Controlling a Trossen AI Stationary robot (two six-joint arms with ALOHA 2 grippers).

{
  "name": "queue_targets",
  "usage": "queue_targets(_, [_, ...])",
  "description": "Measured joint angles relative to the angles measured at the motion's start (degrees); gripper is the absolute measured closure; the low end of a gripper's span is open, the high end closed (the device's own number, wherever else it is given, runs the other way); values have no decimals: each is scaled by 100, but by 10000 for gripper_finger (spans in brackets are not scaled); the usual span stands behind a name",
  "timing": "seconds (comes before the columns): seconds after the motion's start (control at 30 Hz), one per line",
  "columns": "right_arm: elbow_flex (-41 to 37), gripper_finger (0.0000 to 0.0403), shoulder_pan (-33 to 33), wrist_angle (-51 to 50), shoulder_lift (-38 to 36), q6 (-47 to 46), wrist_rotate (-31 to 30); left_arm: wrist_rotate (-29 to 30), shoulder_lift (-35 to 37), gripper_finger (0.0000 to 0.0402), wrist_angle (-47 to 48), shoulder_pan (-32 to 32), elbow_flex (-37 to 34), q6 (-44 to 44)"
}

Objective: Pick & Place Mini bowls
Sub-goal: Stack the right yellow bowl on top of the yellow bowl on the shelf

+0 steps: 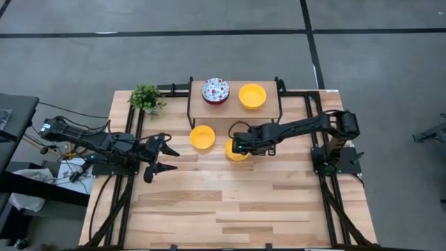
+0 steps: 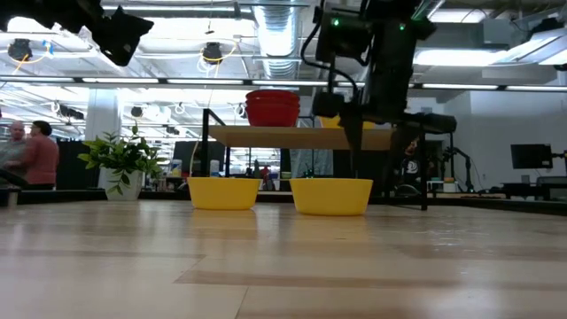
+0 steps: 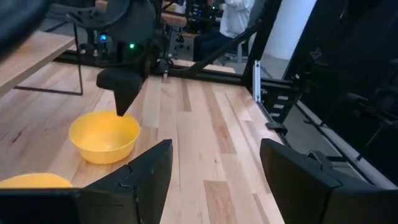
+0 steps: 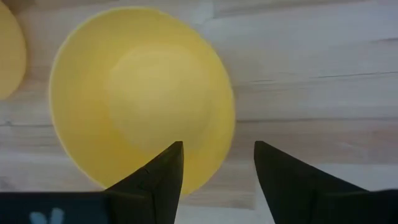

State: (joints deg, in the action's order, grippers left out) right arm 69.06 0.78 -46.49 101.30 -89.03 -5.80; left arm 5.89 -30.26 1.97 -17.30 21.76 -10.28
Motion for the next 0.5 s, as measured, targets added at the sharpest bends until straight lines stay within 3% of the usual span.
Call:
queue_targets(0.27, [4,220,0,60,355,-57,-17,-22,67,160,60,2,-2,105])
queue_targets(0.5, [5,251,0,223,517,-55,-20,-25,65,160,64,2,-2,105])
